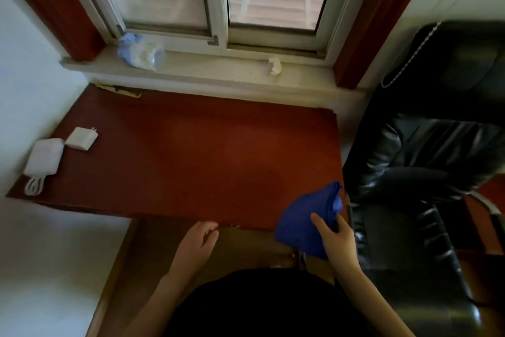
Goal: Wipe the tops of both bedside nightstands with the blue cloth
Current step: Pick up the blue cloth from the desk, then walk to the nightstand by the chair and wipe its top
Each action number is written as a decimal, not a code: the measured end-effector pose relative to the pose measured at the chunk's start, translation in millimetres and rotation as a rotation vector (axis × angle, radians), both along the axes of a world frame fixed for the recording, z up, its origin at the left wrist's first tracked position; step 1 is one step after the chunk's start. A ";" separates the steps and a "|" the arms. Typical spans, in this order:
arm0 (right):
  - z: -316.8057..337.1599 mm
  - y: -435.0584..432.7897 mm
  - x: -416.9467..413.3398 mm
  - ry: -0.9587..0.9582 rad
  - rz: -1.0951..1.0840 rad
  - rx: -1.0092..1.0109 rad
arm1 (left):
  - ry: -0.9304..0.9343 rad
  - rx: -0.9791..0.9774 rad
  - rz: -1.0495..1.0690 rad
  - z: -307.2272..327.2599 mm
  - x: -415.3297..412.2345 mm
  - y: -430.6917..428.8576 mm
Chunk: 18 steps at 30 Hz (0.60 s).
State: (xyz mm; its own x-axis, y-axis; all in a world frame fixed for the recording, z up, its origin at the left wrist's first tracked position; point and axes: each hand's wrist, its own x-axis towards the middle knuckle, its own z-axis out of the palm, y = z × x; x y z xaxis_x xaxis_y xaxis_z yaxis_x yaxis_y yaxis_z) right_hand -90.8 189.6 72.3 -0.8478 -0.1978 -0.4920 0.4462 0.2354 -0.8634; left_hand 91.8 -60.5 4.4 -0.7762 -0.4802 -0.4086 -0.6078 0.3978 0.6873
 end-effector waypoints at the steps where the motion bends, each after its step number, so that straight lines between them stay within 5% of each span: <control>1: -9.0 5.6 21.4 -0.022 -0.034 0.025 | -0.044 0.030 -0.042 -7.0 21.6 -6.1; 9: -39.1 20.2 179.7 -0.121 -0.346 0.069 | -0.168 0.014 -0.179 -30.6 149.2 -70.6; 18: -14.5 80.7 286.3 -0.032 -0.677 -0.008 | -0.046 -0.041 -0.459 1.8 104.2 -31.1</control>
State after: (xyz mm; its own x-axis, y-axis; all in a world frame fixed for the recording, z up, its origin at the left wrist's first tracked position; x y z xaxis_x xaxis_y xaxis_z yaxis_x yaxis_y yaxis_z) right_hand 195.4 270.3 57.9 -0.7708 0.3683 -0.5199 0.5185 -0.1115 -0.8478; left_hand 195.9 -91.5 6.2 -0.8938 -0.1079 -0.4354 -0.3922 0.6591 0.6417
